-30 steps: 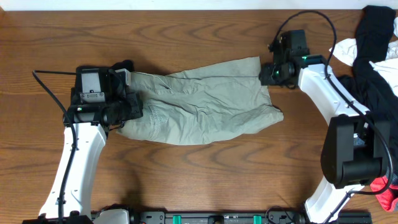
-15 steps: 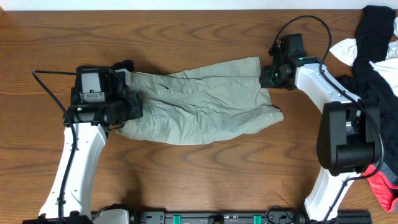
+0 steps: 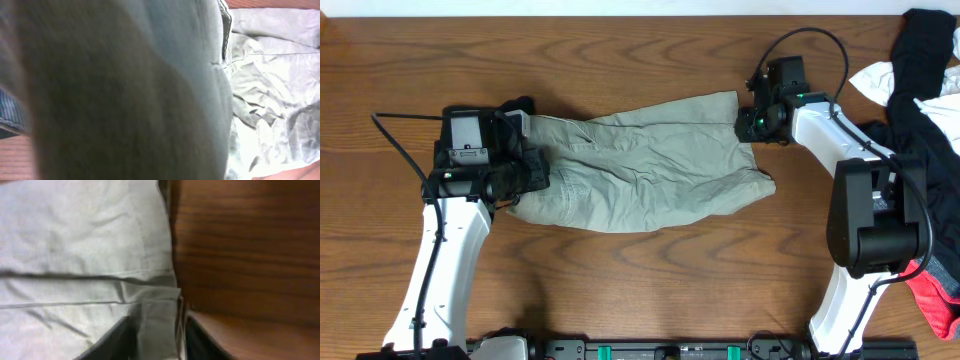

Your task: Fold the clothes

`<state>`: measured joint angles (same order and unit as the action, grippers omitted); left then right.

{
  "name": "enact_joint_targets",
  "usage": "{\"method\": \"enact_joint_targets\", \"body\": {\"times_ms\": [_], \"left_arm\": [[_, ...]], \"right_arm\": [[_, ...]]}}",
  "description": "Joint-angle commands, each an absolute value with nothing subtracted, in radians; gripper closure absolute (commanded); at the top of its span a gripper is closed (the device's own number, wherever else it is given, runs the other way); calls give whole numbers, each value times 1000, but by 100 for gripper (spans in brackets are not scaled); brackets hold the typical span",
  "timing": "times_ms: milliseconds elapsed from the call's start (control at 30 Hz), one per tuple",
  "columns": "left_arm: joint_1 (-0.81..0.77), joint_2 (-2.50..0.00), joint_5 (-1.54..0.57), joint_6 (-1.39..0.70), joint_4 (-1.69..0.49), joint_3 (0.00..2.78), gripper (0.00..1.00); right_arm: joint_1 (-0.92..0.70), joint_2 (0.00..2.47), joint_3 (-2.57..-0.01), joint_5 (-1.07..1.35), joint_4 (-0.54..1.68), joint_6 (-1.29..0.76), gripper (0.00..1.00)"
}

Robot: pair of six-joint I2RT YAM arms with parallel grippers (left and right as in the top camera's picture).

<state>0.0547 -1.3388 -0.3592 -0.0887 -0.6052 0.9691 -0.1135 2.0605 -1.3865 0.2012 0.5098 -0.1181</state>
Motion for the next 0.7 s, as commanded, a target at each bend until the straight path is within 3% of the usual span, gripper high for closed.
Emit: {"method": "enact_joint_targets", "body": {"times_ms": [0,433,667], "left_arm": [[53,-1335,-347,-86,-601,982,93],[53,-1335,-347,-86,-594,982,93],[53,-1335,-347,-86,-590,982,94]], "right_arm": [[-126,2068,-1391,219,513,-115,99],[-116,1790,-1452,262,451,-88,99],[-140,1826,-1478,262,304,-96,99]]}}
